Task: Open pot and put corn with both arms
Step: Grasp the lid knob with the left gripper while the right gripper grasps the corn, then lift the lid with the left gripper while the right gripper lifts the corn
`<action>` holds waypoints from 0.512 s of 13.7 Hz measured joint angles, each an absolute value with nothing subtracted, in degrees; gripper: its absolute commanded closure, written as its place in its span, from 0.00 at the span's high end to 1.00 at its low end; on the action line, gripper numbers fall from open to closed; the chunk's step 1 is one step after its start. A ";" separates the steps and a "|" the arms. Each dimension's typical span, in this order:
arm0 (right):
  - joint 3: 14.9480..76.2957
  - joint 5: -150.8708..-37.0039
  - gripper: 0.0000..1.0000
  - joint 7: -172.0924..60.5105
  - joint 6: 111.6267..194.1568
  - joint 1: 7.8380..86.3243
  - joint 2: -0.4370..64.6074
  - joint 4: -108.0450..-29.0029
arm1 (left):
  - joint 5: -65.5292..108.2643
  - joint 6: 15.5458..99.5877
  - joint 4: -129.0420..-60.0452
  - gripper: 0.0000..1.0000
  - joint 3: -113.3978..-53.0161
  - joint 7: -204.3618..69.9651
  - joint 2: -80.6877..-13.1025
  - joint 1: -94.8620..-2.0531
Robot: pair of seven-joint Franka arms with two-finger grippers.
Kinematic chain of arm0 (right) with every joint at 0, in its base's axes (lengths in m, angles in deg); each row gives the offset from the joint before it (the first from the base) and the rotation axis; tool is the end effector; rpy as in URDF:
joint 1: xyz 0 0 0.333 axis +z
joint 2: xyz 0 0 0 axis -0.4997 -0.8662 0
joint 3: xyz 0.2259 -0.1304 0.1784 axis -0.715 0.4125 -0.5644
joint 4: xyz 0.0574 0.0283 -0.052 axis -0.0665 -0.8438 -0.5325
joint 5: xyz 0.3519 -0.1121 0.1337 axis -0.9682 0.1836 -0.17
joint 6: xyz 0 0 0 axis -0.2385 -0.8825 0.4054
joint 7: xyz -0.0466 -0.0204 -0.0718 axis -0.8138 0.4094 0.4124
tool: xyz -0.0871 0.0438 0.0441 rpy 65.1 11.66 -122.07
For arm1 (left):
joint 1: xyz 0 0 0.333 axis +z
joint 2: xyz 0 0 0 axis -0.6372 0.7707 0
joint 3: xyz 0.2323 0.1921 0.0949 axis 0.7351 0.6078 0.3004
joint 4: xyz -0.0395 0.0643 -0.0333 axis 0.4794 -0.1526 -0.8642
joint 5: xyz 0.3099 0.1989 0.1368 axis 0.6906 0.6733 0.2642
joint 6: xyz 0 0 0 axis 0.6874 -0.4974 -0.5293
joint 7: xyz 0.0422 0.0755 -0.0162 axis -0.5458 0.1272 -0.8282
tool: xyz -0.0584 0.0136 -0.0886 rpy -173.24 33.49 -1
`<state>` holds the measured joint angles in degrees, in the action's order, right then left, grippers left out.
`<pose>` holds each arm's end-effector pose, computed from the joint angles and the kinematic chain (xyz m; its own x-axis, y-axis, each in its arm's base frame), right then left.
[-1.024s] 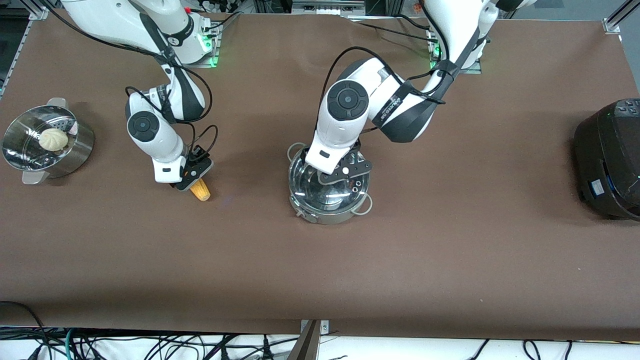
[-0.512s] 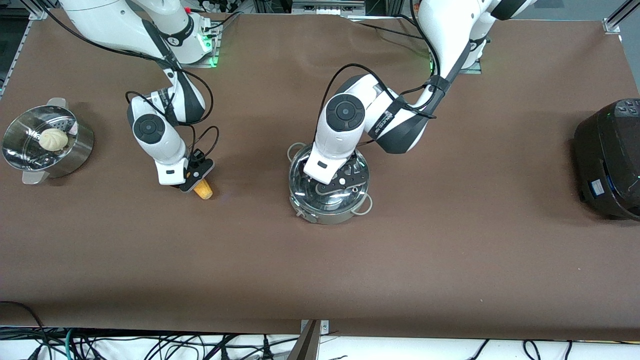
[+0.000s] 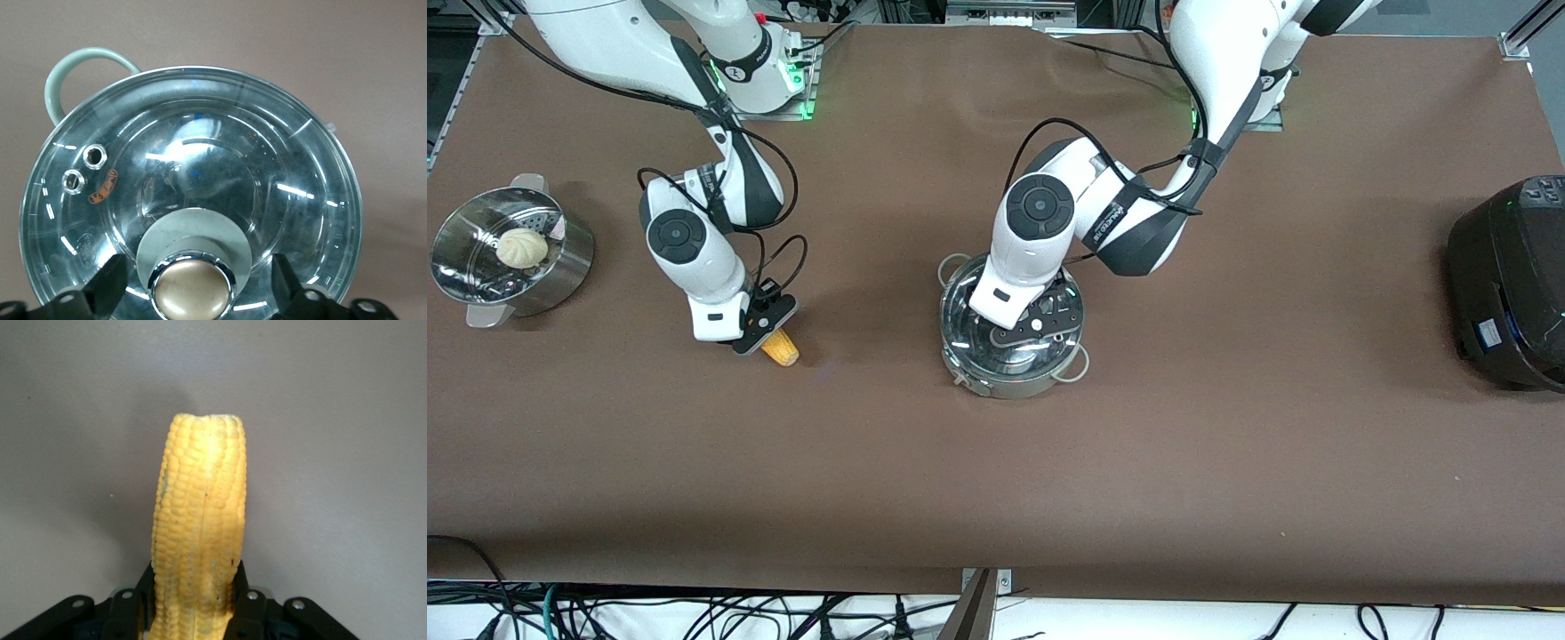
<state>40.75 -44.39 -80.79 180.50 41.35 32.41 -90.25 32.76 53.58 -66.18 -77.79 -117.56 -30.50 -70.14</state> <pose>0.5701 0.1100 0.2220 0.6304 0.7712 -0.0884 0.7759 -0.6225 0.1025 0.5724 -0.4782 0.3387 0.9595 0.2679 -0.0869 0.2740 -0.9593 0.0684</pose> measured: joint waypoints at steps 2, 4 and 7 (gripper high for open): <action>40.75 -44.39 0.00 -80.79 170.75 41.35 32.64 -84.14 | 32.76 53.55 -66.43 0.49 -77.79 -116.53 -30.51 -70.14; 40.72 -44.39 0.00 -80.79 159.13 41.39 32.83 -75.95 | 32.98 52.88 -66.44 0.16 -77.75 -116.33 -30.77 -70.12; 40.72 -47.06 0.00 -80.76 149.19 41.33 32.96 -66.15 | 33.05 53.04 -66.43 0.00 -77.84 -116.24 -30.86 -70.26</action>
